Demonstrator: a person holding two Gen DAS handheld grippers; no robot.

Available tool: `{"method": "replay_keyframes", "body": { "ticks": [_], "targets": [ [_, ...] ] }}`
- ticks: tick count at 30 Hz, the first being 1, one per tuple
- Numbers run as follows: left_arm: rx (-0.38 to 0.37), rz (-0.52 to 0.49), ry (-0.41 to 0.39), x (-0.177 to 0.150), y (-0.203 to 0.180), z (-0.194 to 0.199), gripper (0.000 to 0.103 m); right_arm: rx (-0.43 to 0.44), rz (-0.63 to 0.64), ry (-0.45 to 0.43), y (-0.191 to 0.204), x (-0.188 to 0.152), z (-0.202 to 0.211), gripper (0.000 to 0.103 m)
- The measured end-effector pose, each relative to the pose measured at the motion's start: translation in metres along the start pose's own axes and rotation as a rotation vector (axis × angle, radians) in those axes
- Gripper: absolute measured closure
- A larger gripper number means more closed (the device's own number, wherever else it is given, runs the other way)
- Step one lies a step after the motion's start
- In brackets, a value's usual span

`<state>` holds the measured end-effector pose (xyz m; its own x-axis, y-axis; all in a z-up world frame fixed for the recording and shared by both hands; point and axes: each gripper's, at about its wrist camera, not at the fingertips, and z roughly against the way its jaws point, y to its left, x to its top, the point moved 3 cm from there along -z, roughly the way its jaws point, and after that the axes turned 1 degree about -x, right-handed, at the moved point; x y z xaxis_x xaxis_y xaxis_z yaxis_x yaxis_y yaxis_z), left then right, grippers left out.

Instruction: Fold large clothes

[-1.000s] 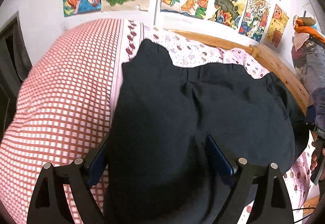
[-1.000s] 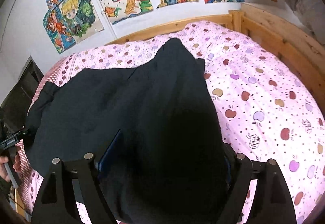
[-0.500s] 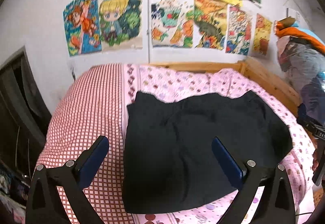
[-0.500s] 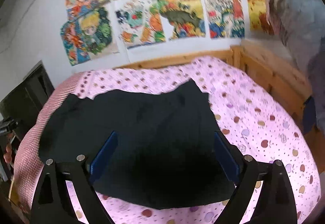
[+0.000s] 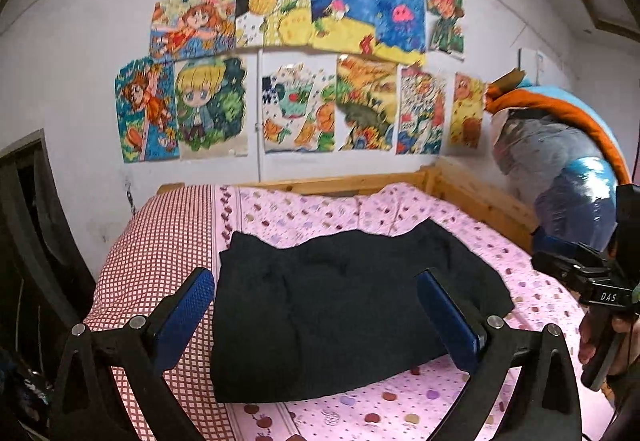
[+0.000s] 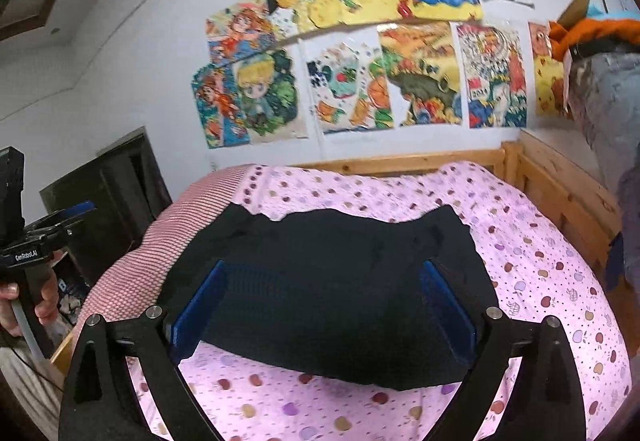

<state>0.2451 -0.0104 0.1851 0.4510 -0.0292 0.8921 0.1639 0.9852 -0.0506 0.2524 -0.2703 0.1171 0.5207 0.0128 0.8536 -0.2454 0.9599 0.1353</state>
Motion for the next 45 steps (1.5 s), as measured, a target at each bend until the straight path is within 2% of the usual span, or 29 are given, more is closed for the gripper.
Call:
{"method": "replay_keyframes", "body": {
  "ticks": [4,10,18,27,38,45],
  "targets": [
    [0.009,-0.027,-0.032,-0.002,-0.009,0.02,0.0,0.011,0.012,-0.022,0.015,-0.002,0.022,0.008],
    [-0.007,0.019,-0.034,-0.016,-0.012,0.044,0.0,0.027,0.034,-0.037,0.033,-0.01,0.045,0.007],
    [0.053,-0.026,-0.042,-0.049,-0.027,0.072,0.0,0.048,0.067,-0.047,0.057,-0.032,0.076,0.007],
    [0.045,0.005,-0.051,-0.075,-0.029,0.09,0.0,0.04,0.07,-0.054,0.063,-0.06,0.109,0.007],
    [0.061,0.021,-0.01,-0.122,-0.031,0.084,0.0,0.041,0.019,-0.039,0.055,-0.097,0.11,0.007],
    [0.091,0.035,-0.006,-0.144,-0.027,0.072,0.0,-0.018,0.038,-0.041,0.05,-0.122,0.099,0.007]
  ]
}}
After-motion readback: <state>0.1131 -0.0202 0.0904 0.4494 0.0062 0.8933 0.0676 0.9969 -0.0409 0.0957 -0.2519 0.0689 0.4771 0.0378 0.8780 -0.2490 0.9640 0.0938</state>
